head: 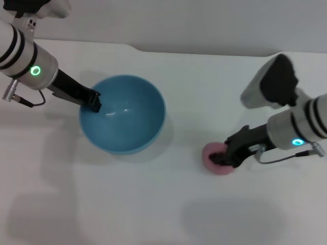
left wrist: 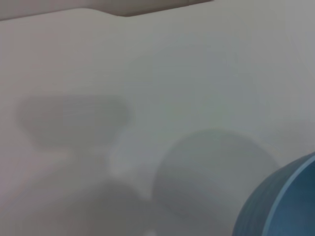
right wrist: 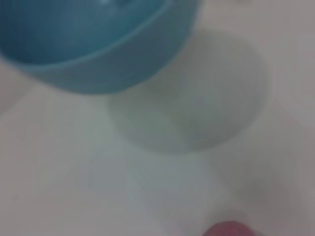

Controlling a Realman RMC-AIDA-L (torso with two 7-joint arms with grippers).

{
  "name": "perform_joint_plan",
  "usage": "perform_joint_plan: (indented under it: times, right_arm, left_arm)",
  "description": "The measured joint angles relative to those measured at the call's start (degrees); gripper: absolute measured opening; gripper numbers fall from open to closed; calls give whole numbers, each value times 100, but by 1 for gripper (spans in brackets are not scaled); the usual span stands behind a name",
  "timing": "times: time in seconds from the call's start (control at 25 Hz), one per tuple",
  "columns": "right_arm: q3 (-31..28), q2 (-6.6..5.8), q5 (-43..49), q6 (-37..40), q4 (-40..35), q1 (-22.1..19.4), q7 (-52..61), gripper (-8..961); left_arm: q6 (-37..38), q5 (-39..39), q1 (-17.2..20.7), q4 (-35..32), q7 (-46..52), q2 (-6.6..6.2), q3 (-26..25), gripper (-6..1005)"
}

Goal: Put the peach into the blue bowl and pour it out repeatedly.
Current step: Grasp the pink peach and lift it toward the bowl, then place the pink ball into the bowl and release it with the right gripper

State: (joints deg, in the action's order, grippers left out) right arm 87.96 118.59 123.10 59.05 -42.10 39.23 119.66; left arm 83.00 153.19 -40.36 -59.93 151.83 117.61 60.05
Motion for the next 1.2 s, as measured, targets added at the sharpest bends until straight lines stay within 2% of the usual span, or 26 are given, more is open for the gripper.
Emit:
perform_joint_plan:
  times: [0.04,0.12,0.24,0.28,0.44,0.52,0.6,0.64,0.88,0.96,1.2]
  right_arm:
    - [0,0,0,0,0,0,0,357]
    - [-380,11,36,13,-178,-192,-10,322]
    - [-1207,2,42,189,-316,-408,-259,273]
    - [-1207,2,42,189,-316,-408,-259,265]
    - [-1802,-5,48,469,-511,-510,-515,232]
    - [-1941,-4,48,550,-745,-569,-528,224]
    - [-1992,5,49,689,-1037,-610,-530,215]
    - [-1999,10,50,776,-1186,-615,-531,211]
    - [-1904,27,27,1530,-2007,-540,-533,186]
    - [-1795,33,5,1771,-2195,-513,-534,168]
    - [-1267,51,-5,2100,-2360,-473,-536,115]
  left_arm:
    - [0,0,0,0,0,0,0,1]
    - [11,0,-44,12,24,4,10,1]
    - [45,0,-150,101,48,25,112,0]
    - [43,-10,-195,162,54,30,197,0]
    - [-46,-207,-419,519,148,48,695,1]
    - [-288,-588,-532,716,292,84,1201,1]
    - [-288,-588,-532,716,292,84,1201,1]
    - [-600,-984,-568,778,515,95,1829,0]
    - [-1259,-1322,-601,857,1253,127,2982,1]
    - [-1330,-1493,-609,910,1292,135,3129,2]
    - [-1427,-1750,-631,1210,1297,139,3144,4]
